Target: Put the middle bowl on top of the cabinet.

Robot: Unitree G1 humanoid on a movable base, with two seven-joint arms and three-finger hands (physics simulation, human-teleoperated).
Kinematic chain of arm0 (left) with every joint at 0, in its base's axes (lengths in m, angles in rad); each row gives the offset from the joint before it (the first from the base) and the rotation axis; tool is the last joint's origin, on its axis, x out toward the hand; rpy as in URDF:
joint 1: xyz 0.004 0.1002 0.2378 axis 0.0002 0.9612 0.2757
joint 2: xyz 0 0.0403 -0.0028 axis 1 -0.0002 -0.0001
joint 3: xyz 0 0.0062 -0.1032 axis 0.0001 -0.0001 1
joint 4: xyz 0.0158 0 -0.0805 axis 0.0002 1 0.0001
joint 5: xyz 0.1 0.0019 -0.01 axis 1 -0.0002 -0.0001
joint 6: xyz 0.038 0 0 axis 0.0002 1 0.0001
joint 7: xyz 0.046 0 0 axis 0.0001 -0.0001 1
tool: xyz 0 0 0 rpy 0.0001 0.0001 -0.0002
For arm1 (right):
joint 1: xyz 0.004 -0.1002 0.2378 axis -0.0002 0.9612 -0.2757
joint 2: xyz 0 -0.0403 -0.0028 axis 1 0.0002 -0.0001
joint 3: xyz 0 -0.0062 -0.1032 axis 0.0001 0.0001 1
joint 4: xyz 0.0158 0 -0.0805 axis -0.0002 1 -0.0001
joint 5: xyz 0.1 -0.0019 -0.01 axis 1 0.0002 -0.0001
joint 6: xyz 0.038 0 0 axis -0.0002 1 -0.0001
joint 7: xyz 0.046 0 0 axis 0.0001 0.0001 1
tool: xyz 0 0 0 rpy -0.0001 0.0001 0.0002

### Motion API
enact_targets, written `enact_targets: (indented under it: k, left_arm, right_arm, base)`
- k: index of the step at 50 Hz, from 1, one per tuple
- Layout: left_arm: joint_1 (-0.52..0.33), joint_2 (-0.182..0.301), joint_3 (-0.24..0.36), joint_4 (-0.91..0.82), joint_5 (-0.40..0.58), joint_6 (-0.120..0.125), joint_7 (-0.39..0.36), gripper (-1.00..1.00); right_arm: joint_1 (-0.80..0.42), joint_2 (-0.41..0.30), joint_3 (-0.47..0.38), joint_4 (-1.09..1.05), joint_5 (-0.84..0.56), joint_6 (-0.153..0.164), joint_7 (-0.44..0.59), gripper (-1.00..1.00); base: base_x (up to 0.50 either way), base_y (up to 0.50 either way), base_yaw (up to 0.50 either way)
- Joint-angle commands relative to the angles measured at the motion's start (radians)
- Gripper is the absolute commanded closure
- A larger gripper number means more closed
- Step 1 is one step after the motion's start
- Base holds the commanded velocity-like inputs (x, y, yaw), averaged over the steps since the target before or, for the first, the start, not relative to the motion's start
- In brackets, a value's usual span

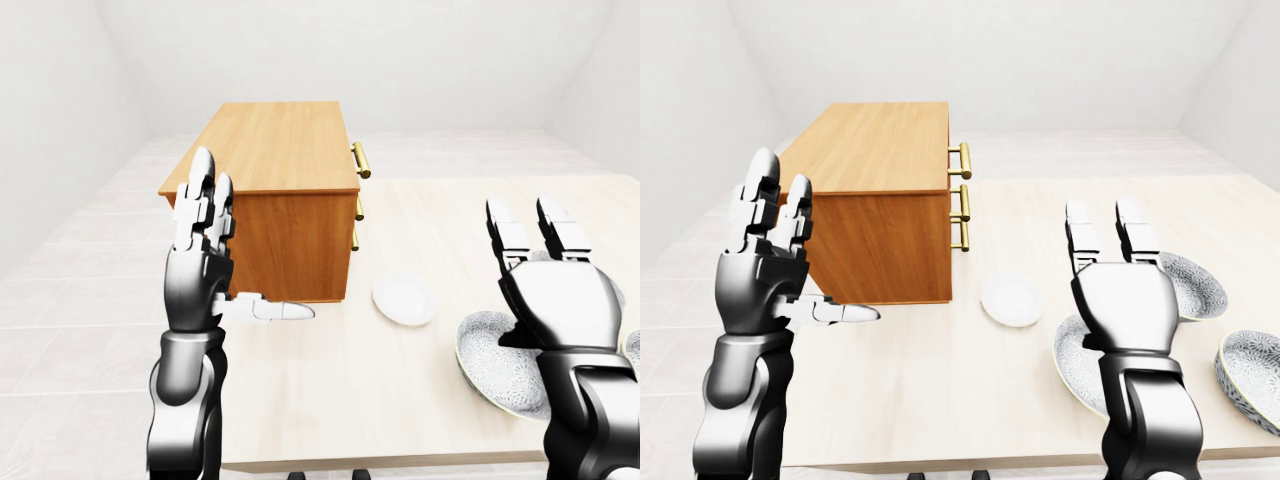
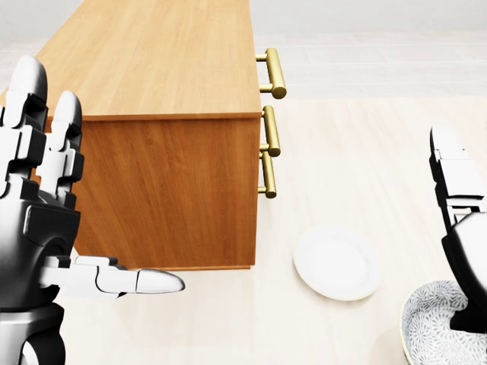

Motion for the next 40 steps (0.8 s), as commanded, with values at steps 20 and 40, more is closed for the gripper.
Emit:
enact_targets:
  k: [20,40]
  left_arm:
    - [0.027,-0.008,-0.013,0.01,0.008,0.0,0.01,-1.0]
    - [0.024,-0.004,-0.005,0.007,0.014,0.0,0.012,-1.0]
  right_arm:
    - [0.194,0.096,-0.098,0.005,0.001,0.0,-0.142,-1.0]
    - [0.283,0.155,-0.184,-0.01,0.0,0.0,-0.201,-1.0]
  base:
    - [0.0,0.0,0.0]
    - [0.0,0.0,0.0]
